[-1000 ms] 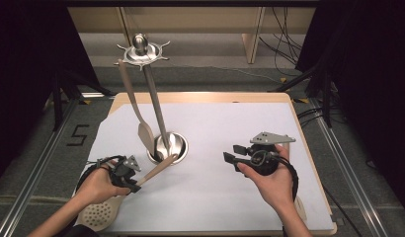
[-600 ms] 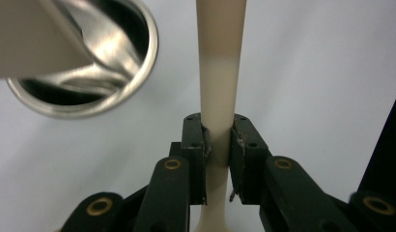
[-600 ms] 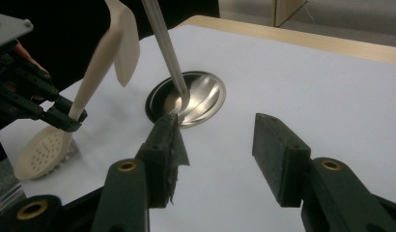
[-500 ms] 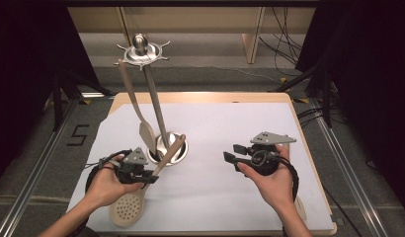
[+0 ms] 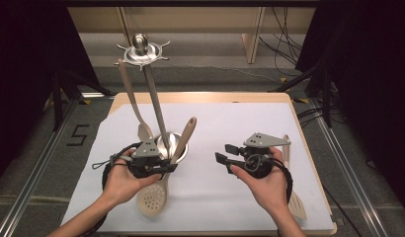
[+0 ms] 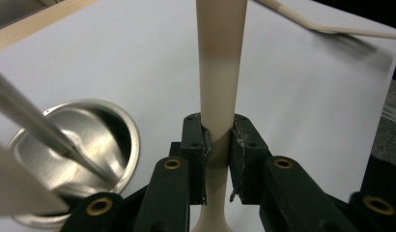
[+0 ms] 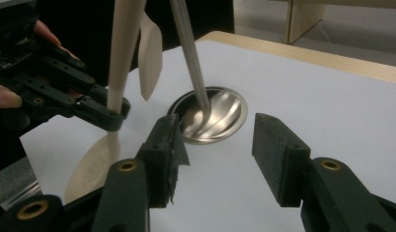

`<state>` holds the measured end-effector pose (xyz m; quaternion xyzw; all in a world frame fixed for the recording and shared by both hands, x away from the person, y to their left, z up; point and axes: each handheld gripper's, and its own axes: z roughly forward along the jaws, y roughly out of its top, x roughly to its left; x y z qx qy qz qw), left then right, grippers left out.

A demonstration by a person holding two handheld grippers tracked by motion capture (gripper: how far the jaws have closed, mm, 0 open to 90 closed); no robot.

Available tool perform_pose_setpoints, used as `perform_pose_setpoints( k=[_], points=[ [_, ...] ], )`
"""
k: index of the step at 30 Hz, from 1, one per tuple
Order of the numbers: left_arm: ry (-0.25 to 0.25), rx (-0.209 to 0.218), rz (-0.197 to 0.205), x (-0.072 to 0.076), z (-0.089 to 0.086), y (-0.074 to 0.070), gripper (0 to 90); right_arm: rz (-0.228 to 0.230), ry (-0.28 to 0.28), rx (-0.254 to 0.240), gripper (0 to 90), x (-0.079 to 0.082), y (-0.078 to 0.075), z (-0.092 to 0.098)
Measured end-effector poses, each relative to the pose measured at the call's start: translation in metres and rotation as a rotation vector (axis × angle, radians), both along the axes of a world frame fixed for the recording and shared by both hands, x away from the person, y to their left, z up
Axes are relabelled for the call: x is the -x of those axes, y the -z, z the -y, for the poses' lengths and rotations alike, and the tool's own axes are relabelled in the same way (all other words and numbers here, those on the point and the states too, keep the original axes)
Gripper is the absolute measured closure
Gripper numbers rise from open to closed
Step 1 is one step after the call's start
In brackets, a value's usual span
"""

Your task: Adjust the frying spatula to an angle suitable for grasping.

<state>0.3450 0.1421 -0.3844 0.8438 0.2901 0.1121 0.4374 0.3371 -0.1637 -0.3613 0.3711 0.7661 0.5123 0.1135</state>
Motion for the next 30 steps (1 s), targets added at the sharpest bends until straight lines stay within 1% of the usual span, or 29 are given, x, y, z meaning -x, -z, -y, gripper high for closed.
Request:
perform_pose_setpoints(
  k=[1, 2, 3, 4, 5, 6, 7, 8, 9, 10, 11, 12, 13, 14, 15, 16, 17, 19, 20, 21, 22, 23, 25, 26, 28, 30],
  points=[
    [0.0, 0.0, 0.0, 0.0, 0.0, 0.0, 77.3, 0.0, 0.0, 0.0, 53.2, 0.0, 0.0, 0.0],
    [0.02, -0.007, 0.014, -0.001, 0.003, -0.002, 77.3, 0.004, -0.008, -0.012, 53.2, 0.0, 0.001, -0.003],
    [0.009, 0.004, 0.013, 0.0, 0.007, -0.003, 77.3, 0.016, -0.012, -0.016, 53.2, 0.0, 0.001, -0.006],
    [0.02, 0.005, 0.021, 0.0, 0.01, -0.004, 77.3, 0.01, -0.018, -0.008, 53.2, 0.002, 0.0, -0.009],
    [0.027, 0.005, 0.015, -0.001, 0.012, -0.005, 77.3, 0.01, -0.018, -0.008, 53.2, 0.002, 0.0, -0.009],
    [0.031, 0.012, 0.014, -0.002, 0.016, -0.006, 77.3, 0.026, -0.032, -0.027, 53.1, 0.001, -0.001, -0.013],
    [0.031, 0.012, 0.014, -0.002, 0.016, -0.006, 77.2, 0.026, -0.032, -0.027, 53.1, 0.001, -0.001, -0.013],
    [0.049, 0.012, 0.029, -0.004, 0.019, -0.006, 77.2, 0.04, -0.03, -0.026, 52.9, 0.001, -0.002, -0.014],
    [0.052, -0.006, 0.041, -0.005, 0.02, -0.008, 77.2, 0.048, -0.043, -0.049, 52.5, 0.001, -0.006, -0.02],
    [0.052, -0.006, 0.041, -0.005, 0.02, -0.008, 77.2, 0.048, -0.043, -0.049, 52.5, 0.001, -0.006, -0.02],
    [0.039, 0.013, 0.044, -0.005, 0.022, -0.009, 77.2, 0.053, -0.044, -0.073, 51.8, 0.001, -0.011, -0.026],
    [0.038, 0.02, 0.046, -0.005, 0.024, -0.009, 77.2, 0.076, -0.051, -0.072, 51.7, 0.0, -0.012, -0.028],
    [0.038, 0.02, 0.046, -0.005, 0.024, -0.009, 77.2, 0.076, -0.051, -0.072, 51.7, 0.0, -0.012, -0.028],
    [0.039, 0.011, 0.04, -0.005, 0.024, -0.011, 77.2, 0.081, -0.054, -0.086, 51.2, -0.002, -0.016, -0.033],
    [0.042, 0.02, 0.05, -0.006, 0.025, -0.011, 77.2, 0.064, -0.042, -0.093, 51.1, -0.001, -0.017, -0.035],
    [0.042, 0.02, 0.05, -0.006, 0.025, -0.011, 77.2, 0.064, -0.042, -0.093, 51.1, -0.001, -0.017, -0.035],
    [0.047, 0.005, 0.057, -0.006, 0.025, -0.013, 77.2, 0.084, -0.045, -0.105, 50.8, -0.005, -0.019, -0.039],
    [0.04, -0.003, 0.062, -0.005, 0.026, -0.014, 77.2, 0.082, -0.055, -0.113, 50.7, -0.005, -0.019, -0.04],
    [0.046, -0.01, 0.072, -0.005, 0.027, -0.014, 77.2, 0.069, -0.051, -0.12, 50.7, -0.004, -0.02, -0.042],
    [0.036, 0.002, 0.06, -0.003, 0.029, -0.014, 77.2, 0.066, -0.051, -0.115, 50.6, -0.004, -0.02, -0.043],
    [0.038, 0.007, 0.064, -0.003, 0.03, -0.015, 77.2, 0.081, -0.058, -0.12, 50.6, -0.005, -0.018, -0.046],
    [0.05, -0.004, 0.071, -0.003, 0.031, -0.016, 77.2, 0.072, -0.043, -0.126, 50.8, -0.004, -0.018, -0.047],
    [0.038, 0.017, 0.064, 0.0, 0.037, -0.015, 77.2, 0.066, -0.039, -0.126, 51.6, -0.004, -0.018, -0.049],
    [0.038, 0.017, 0.064, 0.0, 0.037, -0.015, 77.2, 0.066, -0.039, -0.126, 51.6, -0.004, -0.018, -0.049],
    [0.061, 0.006, 0.071, 0.0, 0.039, -0.016, 77.2, 0.071, -0.031, -0.138, 57.3, -0.004, -0.02, -0.05],
    [0.064, 0.004, 0.073, 0.001, 0.041, -0.017, 77.2, 0.059, -0.02, -0.149, 62.7, -0.002, -0.022, -0.05]
  ],
)
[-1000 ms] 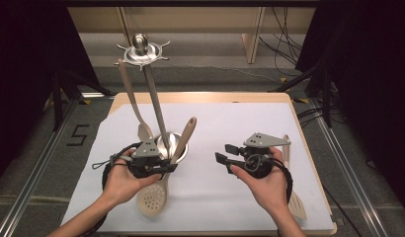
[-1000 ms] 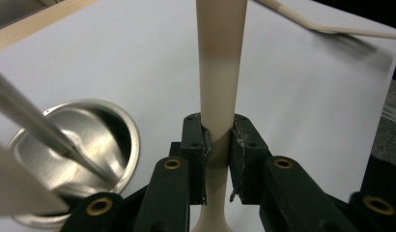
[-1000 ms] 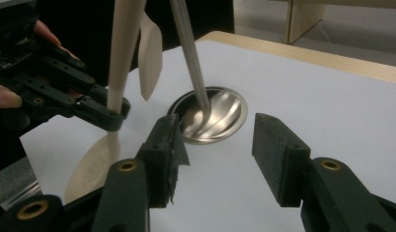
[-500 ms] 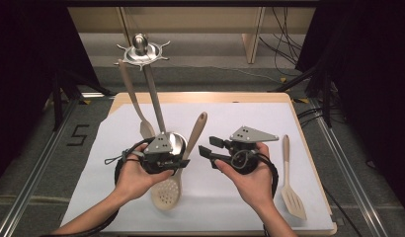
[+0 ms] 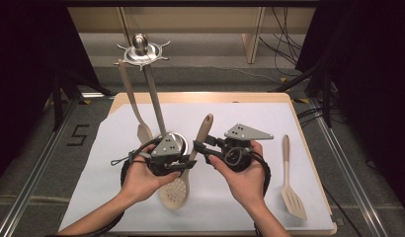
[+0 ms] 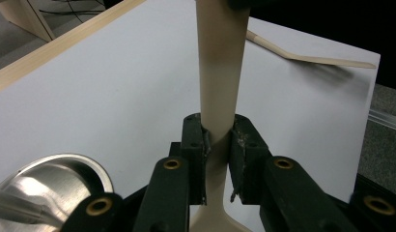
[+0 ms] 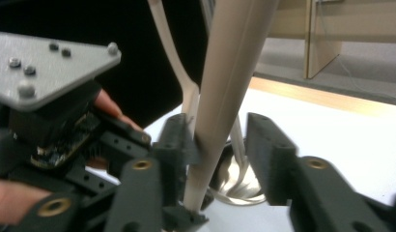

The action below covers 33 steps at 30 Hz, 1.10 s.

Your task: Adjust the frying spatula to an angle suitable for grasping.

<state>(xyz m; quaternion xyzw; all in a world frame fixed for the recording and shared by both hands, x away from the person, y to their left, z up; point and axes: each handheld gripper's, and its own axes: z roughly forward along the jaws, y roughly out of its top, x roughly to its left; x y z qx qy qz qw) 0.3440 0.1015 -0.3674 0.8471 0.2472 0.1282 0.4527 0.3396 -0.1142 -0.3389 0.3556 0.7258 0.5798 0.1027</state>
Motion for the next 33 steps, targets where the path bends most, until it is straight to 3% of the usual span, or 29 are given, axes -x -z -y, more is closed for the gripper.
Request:
perform_pose_setpoints(
  k=[2, 3, 4, 5, 7, 8, 9, 11, 14, 15, 16, 17, 18, 19, 22, 24, 25, 29, 30, 31, 32, 33],
  points=[
    [-0.004, 0.023, 0.005, 0.002, 0.004, 0.0, 77.2, 0.01, 0.0, -0.007, 65.7, -0.001, -0.001, 0.001],
    [-0.007, 0.02, 0.007, 0.004, 0.005, -0.002, 77.1, -0.01, -0.007, -0.029, 72.2, 0.0, -0.003, 0.003],
    [-0.002, 0.021, 0.014, 0.004, 0.005, -0.002, 77.1, 0.008, -0.018, -0.029, 74.0, -0.001, -0.003, 0.003],
    [0.006, 0.01, 0.019, 0.004, 0.004, -0.004, 77.1, -0.001, -0.008, -0.034, 74.3, 0.001, -0.004, 0.003],
    [-0.003, 0.028, 0.017, 0.005, 0.005, -0.003, 77.1, -0.008, -0.02, -0.046, 75.0, 0.002, -0.005, 0.004],
    [0.018, 0.017, 0.028, 0.004, 0.005, -0.005, 77.1, -0.011, -0.013, -0.042, 75.5, 0.003, -0.007, 0.005],
    [0.013, 0.038, 0.013, 0.006, 0.006, -0.005, 76.9, -0.011, -0.032, -0.05, 75.7, 0.005, -0.009, 0.005],
    [0.062, 0.038, 0.022, 0.006, 0.005, -0.007, 75.5, 0.013, -0.052, -0.036, 76.0, 0.005, -0.011, 0.005],
    [0.154, 0.073, -0.01, 0.004, -0.002, -0.013, 67.9, 0.027, -0.083, -0.023, 76.2, 0.009, -0.014, 0.006],
    [0.18, 0.055, -0.005, 0.004, -0.004, -0.015, 63.2, 0.055, -0.101, -0.006, 76.3, 0.008, -0.015, 0.007],
    [0.18, 0.055, -0.005, 0.004, -0.004, -0.015, 59.8, 0.055, -0.101, -0.006, 76.3, 0.008, -0.015, 0.007],
    [0.232, 0.063, 0.004, 0.003, -0.009, -0.017, 58.3, 0.058, -0.147, -0.002, 76.4, 0.008, -0.016, 0.009],
    [0.232, 0.063, 0.004, 0.003, -0.009, -0.017, 57.4, 0.058, -0.147, -0.002, 76.4, 0.008, -0.016, 0.009],
    [0.263, 0.096, -0.014, 0.002, -0.012, -0.018, 56.1, 0.06, -0.179, -0.02, 76.4, 0.005, -0.015, 0.012],
    [0.318, 0.127, -0.019, -0.002, -0.014, -0.019, 55.3, 0.049, -0.235, -0.038, 76.4, 0.004, -0.014, 0.015],
    [0.346, 0.143, -0.027, -0.004, -0.014, -0.019, 55.3, 0.052, -0.249, -0.035, 76.4, 0.004, -0.015, 0.015],
    [0.347, 0.167, -0.059, -0.003, -0.014, -0.017, 55.3, 0.056, -0.26, -0.033, 76.4, 0.005, -0.015, 0.016],
    [0.376, 0.185, -0.076, -0.005, -0.014, -0.015, 55.7, 0.102, -0.303, -0.032, 76.4, 0.004, -0.016, 0.016],
    [0.388, 0.197, -0.083, -0.006, -0.014, -0.014, 56.2, 0.063, -0.322, -0.044, 76.4, 0.007, -0.017, 0.015],
    [0.389, 0.203, -0.083, -0.006, -0.014, -0.014, 56.4, 0.093, -0.33, -0.05, 76.3, 0.005, -0.016, 0.015],
    [0.389, 0.203, -0.083, -0.006, -0.014, -0.014, 56.6, 0.093, -0.33, -0.05, 76.3, 0.005, -0.016, 0.015],
    [0.394, 0.214, -0.083, -0.006, -0.014, -0.015, 57.0, 0.058, -0.339, -0.053, 76.4, 0.007, -0.017, 0.015]
  ],
)
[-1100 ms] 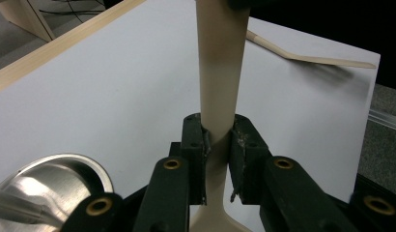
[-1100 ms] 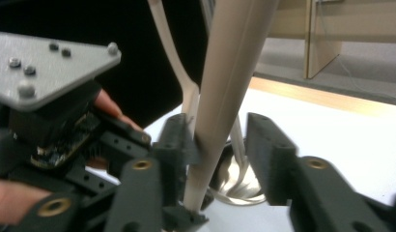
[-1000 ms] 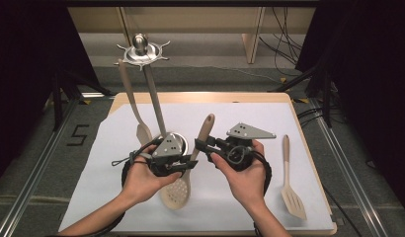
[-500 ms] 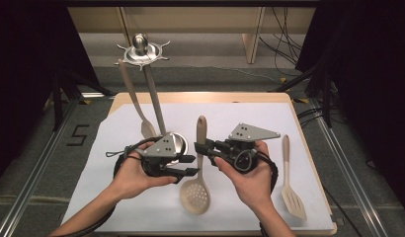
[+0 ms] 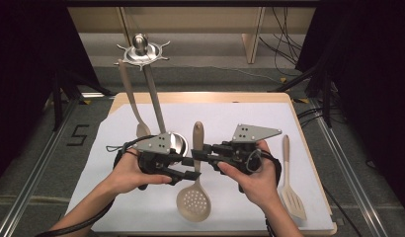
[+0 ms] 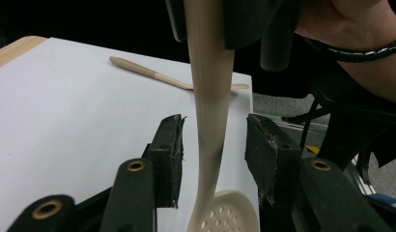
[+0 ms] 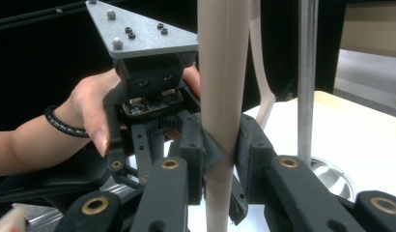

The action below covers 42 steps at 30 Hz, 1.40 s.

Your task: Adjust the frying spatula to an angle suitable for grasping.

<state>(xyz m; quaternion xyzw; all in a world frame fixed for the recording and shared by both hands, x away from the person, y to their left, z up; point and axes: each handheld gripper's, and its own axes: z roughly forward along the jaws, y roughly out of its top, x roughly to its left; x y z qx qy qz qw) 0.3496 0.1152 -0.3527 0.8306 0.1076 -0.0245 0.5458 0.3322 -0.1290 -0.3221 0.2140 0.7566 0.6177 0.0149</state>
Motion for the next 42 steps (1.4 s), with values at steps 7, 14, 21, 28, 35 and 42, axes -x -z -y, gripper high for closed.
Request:
perform_pose_setpoints(
  k=[7, 14, 21, 28, 35, 42],
  points=[
    [0.001, 0.006, 0.001, 0.002, 0.0014, -0.0002, 58.0, 0.016, -0.039, -0.027, 76.3, -0.0025, 0.0008, -0.0012],
    [0.013, 0.022, -0.012, 0.004, 0.0032, -0.0003, 58.9, 0.003, -0.063, -0.05, 76.3, -0.0006, -0.0003, -0.0023],
    [0.024, 0.034, -0.016, 0.0054, 0.0036, -0.0019, 61.0, 0.004, -0.081, -0.056, 76.3, -0.0007, -0.0013, -0.0009],
    [0.024, 0.052, -0.015, 0.0052, 0.0019, -0.0032, 64.4, -0.001, -0.089, -0.06, 76.3, -0.001, -0.0013, -0.0002],
    [-0.017, 0.071, -0.023, 0.0066, -0.0001, -0.0055, 76.2, 0.018, -0.085, -0.076, 76.2, -0.0017, -0.0006, -0.0001],
    [-0.088, 0.045, -0.009, 0.0091, 0.0005, -0.0079, 76.9, 0.021, -0.066, -0.105, 71.0, -0.0014, -0.0011, 0.0013]
  ],
)
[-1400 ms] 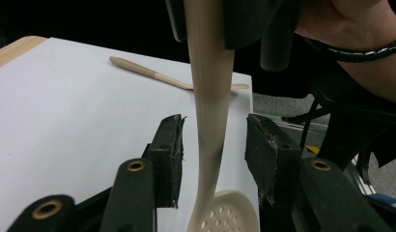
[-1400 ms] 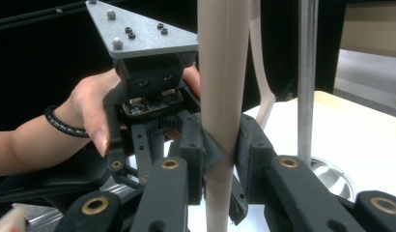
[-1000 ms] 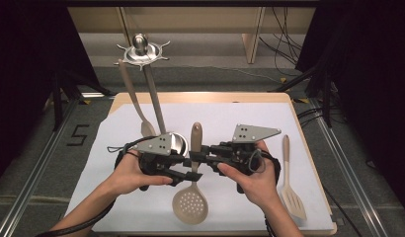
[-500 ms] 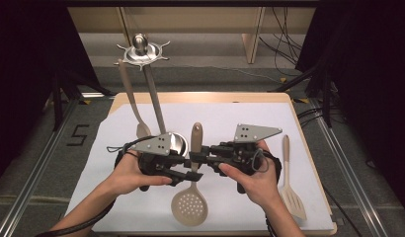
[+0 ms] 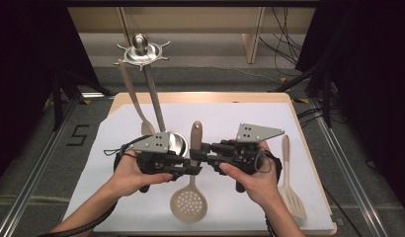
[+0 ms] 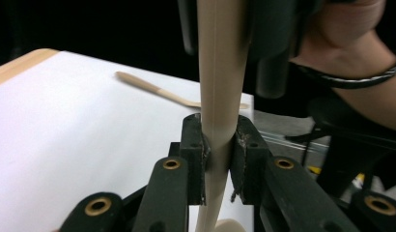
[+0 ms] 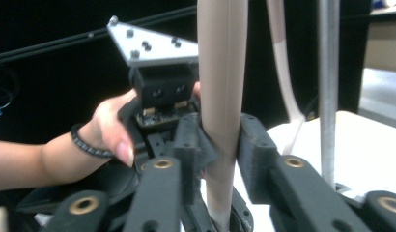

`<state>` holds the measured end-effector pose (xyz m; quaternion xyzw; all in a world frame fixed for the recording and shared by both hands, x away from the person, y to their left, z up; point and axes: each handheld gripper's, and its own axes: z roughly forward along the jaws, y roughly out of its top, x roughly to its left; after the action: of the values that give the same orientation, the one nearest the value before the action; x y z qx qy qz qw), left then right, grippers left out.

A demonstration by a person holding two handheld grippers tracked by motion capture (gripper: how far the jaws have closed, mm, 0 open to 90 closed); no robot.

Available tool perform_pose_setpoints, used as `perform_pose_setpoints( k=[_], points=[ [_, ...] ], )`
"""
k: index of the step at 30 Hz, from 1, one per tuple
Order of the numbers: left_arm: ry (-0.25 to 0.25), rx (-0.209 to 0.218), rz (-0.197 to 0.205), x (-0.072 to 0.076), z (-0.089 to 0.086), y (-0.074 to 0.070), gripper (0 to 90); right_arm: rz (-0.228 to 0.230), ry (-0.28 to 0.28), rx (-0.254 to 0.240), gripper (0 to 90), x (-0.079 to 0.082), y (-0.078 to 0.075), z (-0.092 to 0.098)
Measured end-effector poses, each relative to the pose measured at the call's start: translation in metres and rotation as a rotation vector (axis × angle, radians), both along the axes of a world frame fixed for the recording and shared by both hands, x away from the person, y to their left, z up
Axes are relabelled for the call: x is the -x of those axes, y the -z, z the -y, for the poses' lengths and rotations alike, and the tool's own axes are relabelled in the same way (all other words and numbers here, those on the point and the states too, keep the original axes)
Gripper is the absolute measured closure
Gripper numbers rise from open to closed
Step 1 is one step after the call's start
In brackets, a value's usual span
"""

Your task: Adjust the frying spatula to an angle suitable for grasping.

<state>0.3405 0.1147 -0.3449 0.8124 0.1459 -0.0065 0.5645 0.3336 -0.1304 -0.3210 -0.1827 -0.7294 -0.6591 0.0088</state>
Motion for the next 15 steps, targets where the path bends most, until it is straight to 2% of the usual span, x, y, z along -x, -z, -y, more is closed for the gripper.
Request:
perform_pose_setpoints(
  k=[1, 2, 3, 5, 6, 7, 8, 10, 11, 12, 13, 14, 15],
  points=[
    [-0.015, 0.003, 0.003, -0.001, 0.0, 0.0, 76.9, 0.006, 0.008, 0.0, 69.6, 0.0, -0.001, 0.001],
    [-0.03, -0.008, 0.011, -0.002, -0.001, -0.001, 76.9, 0.032, 0.027, 0.004, 67.5, -0.001, -0.002, 0.002],
    [-0.038, -0.007, 0.022, -0.003, -0.002, -0.001, 77.0, 0.033, 0.033, 0.0, 66.4, -0.001, -0.002, 0.004],
    [-0.065, -0.005, 0.006, -0.002, -0.003, -0.002, 77.1, 0.007, 0.052, -0.013, 65.1, 0.0, -0.004, 0.008],
    [-0.075, -0.016, 0.022, -0.002, -0.004, -0.004, 77.1, 0.007, 0.052, -0.013, 65.1, 0.0, -0.004, 0.008],
    [-0.089, -0.018, 0.023, -0.002, -0.005, -0.004, 77.1, 0.035, 0.059, -0.019, 64.8, -0.002, -0.003, 0.009],
    [-0.11, -0.033, 0.03, -0.002, -0.006, -0.006, 77.1, 0.011, 0.075, -0.03, 64.2, -0.002, -0.003, 0.013],
    [-0.121, -0.042, 0.034, -0.002, -0.007, -0.007, 77.1, -0.003, 0.086, -0.03, 64.1, -0.002, -0.003, 0.014],
    [-0.13, -0.042, 0.03, -0.002, -0.007, -0.007, 77.1, 0.015, 0.109, -0.032, 63.8, -0.005, -0.001, 0.018],
    [-0.132, -0.036, 0.038, -0.003, -0.008, -0.008, 77.1, 0.015, 0.109, -0.032, 63.8, -0.005, -0.001, 0.018],
    [-0.143, -0.049, 0.04, -0.003, -0.009, -0.009, 77.1, 0.017, 0.115, -0.033, 63.7, -0.006, 0.0, 0.019],
    [-0.162, -0.05, 0.046, -0.004, -0.01, -0.01, 77.1, 0.013, 0.153, -0.032, 63.5, -0.007, 0.0, 0.023],
    [-0.162, -0.05, 0.046, -0.004, -0.01, -0.01, 77.1, 0.013, 0.153, -0.032, 63.5, -0.007, 0.0, 0.023]
  ],
)
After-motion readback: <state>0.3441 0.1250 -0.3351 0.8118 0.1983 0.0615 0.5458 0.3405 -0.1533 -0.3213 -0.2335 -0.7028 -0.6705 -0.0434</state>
